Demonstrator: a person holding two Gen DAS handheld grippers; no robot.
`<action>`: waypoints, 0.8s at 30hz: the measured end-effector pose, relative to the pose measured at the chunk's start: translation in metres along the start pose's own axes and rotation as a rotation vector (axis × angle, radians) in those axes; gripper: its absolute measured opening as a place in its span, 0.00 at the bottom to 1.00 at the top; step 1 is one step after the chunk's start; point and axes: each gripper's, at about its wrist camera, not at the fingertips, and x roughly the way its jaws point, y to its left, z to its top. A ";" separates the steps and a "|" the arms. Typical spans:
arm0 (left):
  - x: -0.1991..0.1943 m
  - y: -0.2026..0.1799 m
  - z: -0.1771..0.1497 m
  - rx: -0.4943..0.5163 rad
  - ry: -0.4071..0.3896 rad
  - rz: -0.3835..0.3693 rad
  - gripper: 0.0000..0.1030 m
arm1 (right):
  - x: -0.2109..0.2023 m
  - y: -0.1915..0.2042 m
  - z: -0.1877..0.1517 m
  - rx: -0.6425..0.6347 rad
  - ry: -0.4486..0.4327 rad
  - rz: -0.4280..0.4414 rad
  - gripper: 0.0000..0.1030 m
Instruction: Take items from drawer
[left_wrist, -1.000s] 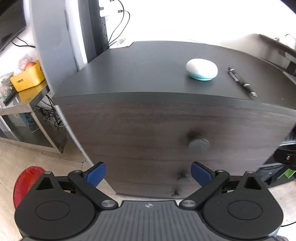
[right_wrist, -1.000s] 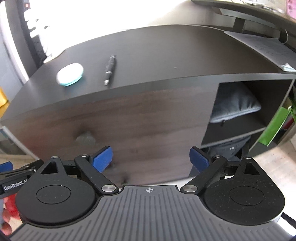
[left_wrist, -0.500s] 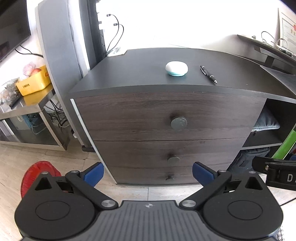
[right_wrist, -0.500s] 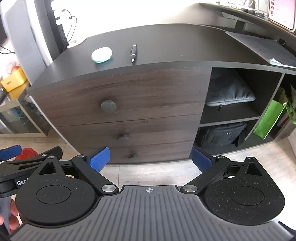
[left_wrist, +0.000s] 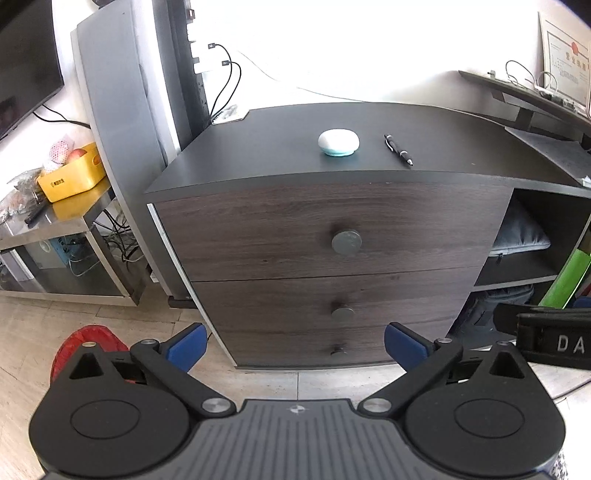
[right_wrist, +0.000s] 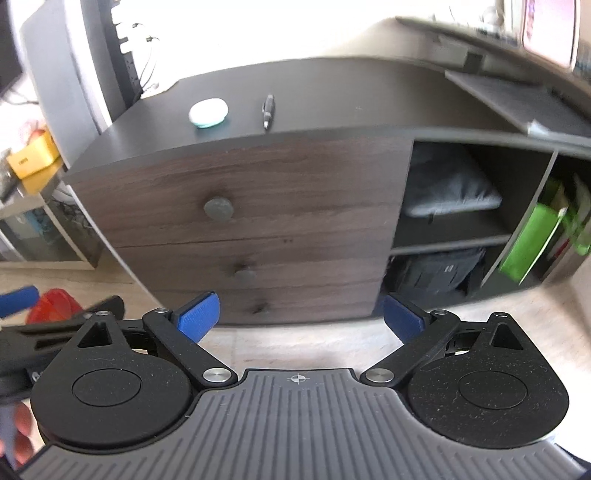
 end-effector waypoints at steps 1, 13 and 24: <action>-0.001 0.000 0.000 0.000 -0.002 0.001 0.99 | -0.002 0.001 0.001 -0.012 -0.011 -0.002 0.96; -0.025 0.002 0.025 0.018 -0.137 0.058 0.99 | -0.027 0.001 0.018 -0.006 -0.059 0.105 0.96; -0.005 0.025 0.027 -0.065 -0.123 0.182 1.00 | -0.014 0.008 0.012 -0.141 -0.071 0.146 0.97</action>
